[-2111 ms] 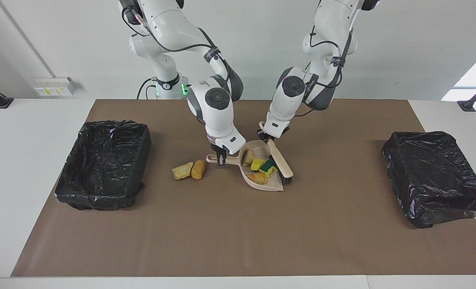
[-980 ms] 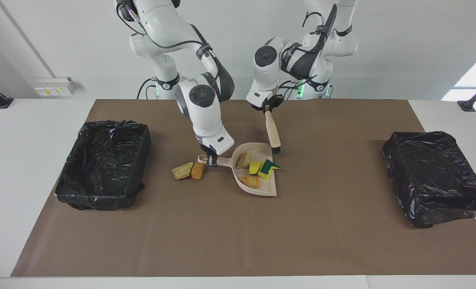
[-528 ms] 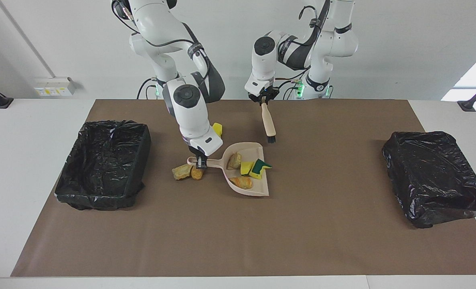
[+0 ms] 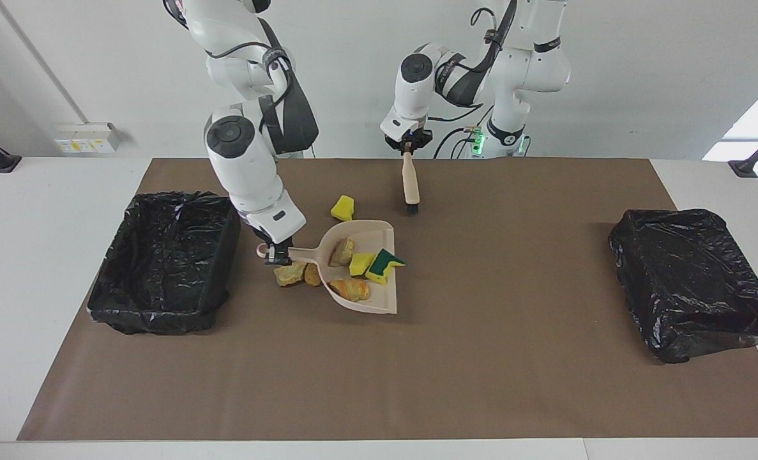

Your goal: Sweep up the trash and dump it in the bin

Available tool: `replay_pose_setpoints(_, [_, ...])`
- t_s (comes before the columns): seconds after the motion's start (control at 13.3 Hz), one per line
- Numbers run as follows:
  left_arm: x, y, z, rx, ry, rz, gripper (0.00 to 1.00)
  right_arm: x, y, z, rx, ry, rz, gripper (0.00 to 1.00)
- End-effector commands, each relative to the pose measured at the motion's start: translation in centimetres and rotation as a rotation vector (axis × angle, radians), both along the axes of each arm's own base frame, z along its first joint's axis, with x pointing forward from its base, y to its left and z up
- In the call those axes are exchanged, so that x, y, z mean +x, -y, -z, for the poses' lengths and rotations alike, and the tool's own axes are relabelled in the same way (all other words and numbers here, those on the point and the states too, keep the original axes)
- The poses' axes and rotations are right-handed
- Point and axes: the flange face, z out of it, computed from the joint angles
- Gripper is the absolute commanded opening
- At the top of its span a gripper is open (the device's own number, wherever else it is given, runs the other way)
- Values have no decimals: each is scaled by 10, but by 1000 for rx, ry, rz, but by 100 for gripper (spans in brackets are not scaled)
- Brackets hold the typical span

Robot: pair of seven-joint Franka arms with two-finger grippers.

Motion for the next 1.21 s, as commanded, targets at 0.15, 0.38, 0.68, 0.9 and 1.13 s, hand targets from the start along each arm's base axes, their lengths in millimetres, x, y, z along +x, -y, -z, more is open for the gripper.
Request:
replay_pose_setpoints(0.15, [-4,-18,1,-42,32,13,4,7,88,-23,56,-4,51,0])
replay_pose_setpoints(0.38, [-5,-19,4,-36,26,17,8,1,152,-48,58,41,85,0])
replay_pose_setpoints(0.68, [0,-21,8,-43,20,29,24,-26,242,-76,46,54,56,0])
replay_pose_setpoints(0.9, [8,-24,8,-50,13,44,36,-50,309,-86,34,67,26,0])
replay_pose_setpoints(1.13, [18,-16,6,-61,-5,51,60,-70,361,-88,-27,59,26,0])
